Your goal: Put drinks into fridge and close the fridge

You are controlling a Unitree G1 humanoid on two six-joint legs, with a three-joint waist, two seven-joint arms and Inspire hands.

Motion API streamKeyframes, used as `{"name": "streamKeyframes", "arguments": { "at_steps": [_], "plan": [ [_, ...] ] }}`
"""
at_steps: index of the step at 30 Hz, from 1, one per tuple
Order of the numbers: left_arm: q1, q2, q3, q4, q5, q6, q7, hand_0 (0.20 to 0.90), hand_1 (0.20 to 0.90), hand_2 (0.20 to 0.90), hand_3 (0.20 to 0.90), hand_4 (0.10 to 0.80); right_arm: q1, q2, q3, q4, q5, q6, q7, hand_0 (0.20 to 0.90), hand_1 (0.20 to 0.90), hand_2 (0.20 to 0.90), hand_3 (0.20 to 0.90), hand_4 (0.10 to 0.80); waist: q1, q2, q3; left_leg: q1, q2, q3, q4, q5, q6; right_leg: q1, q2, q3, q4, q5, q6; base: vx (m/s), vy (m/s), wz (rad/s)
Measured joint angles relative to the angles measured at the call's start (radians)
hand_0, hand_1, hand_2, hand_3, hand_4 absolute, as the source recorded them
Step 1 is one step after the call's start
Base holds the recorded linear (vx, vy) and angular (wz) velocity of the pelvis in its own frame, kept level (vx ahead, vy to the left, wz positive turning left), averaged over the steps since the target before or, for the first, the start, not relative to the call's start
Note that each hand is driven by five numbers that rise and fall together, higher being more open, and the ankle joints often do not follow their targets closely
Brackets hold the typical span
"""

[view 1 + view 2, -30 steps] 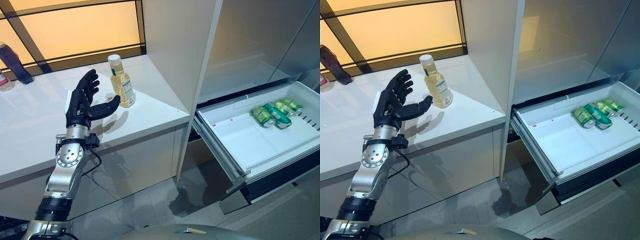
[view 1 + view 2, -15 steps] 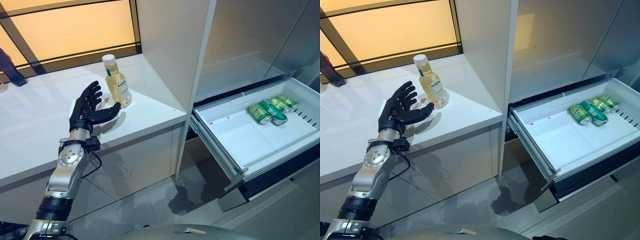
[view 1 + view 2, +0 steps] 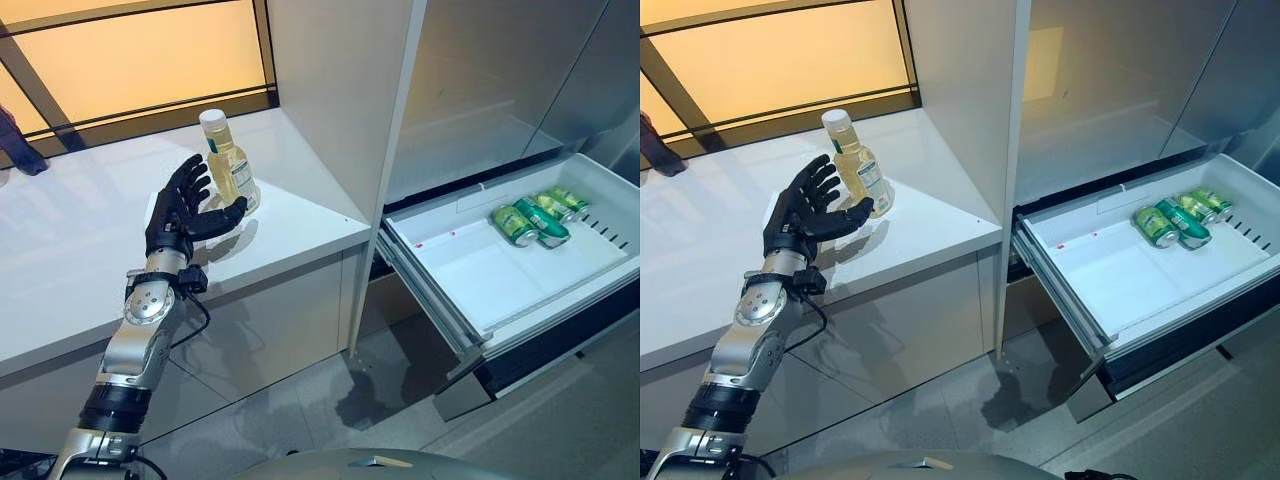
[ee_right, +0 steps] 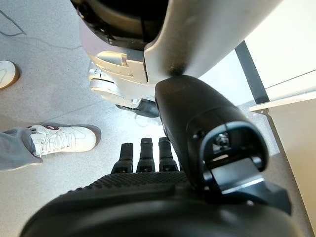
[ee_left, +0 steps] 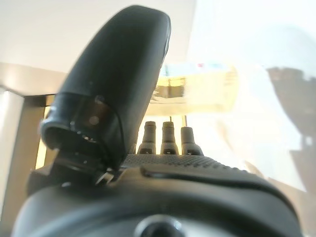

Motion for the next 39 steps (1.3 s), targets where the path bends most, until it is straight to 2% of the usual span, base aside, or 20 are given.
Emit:
{"name": "streamKeyframes", "arguments": {
  "at_steps": [12, 19, 28, 34, 39],
  "plan": [
    [-0.068, 0.000, 0.000, 0.023, -0.038, -0.004, 0.050, 0.900, 0.900, 0.900, 0.900, 0.800, -0.009, 0.000, 0.009, 0.000, -0.001, -0.001, 0.000, 0.900, 0.900, 0.900, 0.900, 0.800, -0.022, 0.000, 0.000, 0.005, 0.001, 0.005, 0.000, 0.000, 0.000, 0.001, 0.000, 0.006, 0.000, 0.002, 0.000, 0.000, 0.000, 0.00],
    [-0.072, 0.000, 0.000, 0.054, -0.047, -0.004, 0.061, 0.900, 0.900, 0.900, 0.900, 0.800, -0.016, 0.000, 0.014, 0.000, -0.002, 0.000, 0.000, 0.900, 0.900, 0.900, 0.900, 0.800, -0.036, 0.000, -0.001, 0.006, 0.001, 0.010, 0.000, 0.000, 0.000, 0.001, 0.000, 0.010, 0.000, 0.003, 0.000, 0.000, 0.000, 0.00],
    [-0.155, 0.000, -0.001, 0.178, -0.112, 0.036, 0.060, 0.900, 0.900, 0.900, 0.900, 0.800, -0.027, -0.002, 0.021, 0.000, -0.009, 0.009, 0.003, 0.900, 0.900, 0.900, 0.900, 0.800, -0.045, 0.002, -0.003, 0.012, 0.003, 0.023, 0.000, 0.000, 0.000, 0.001, 0.000, 0.024, 0.000, 0.007, 0.000, -0.001, 0.001, -0.03],
    [-0.176, 0.000, -0.003, 0.266, -0.142, 0.041, 0.055, 0.900, 0.900, 0.900, 0.900, 0.800, -0.029, -0.002, 0.021, 0.000, -0.009, 0.010, 0.004, 0.900, 0.900, 0.900, 0.900, 0.800, -0.061, 0.004, -0.008, 0.013, 0.004, 0.027, 0.000, 0.000, 0.000, 0.001, 0.000, 0.028, 0.000, 0.009, -0.001, 0.001, 0.002, -0.02],
    [-0.178, 0.000, -0.003, 0.277, -0.162, 0.046, 0.050, 0.900, 0.900, 0.900, 0.900, 0.800, -0.030, -0.001, 0.025, 0.000, -0.010, 0.010, 0.004, 0.900, 0.900, 0.900, 0.900, 0.800, -0.069, 0.003, -0.014, 0.014, 0.006, 0.031, 0.000, 0.000, 0.000, 0.000, 0.002, 0.033, 0.000, 0.012, -0.001, 0.000, 0.000, -0.01]
  ]
}}
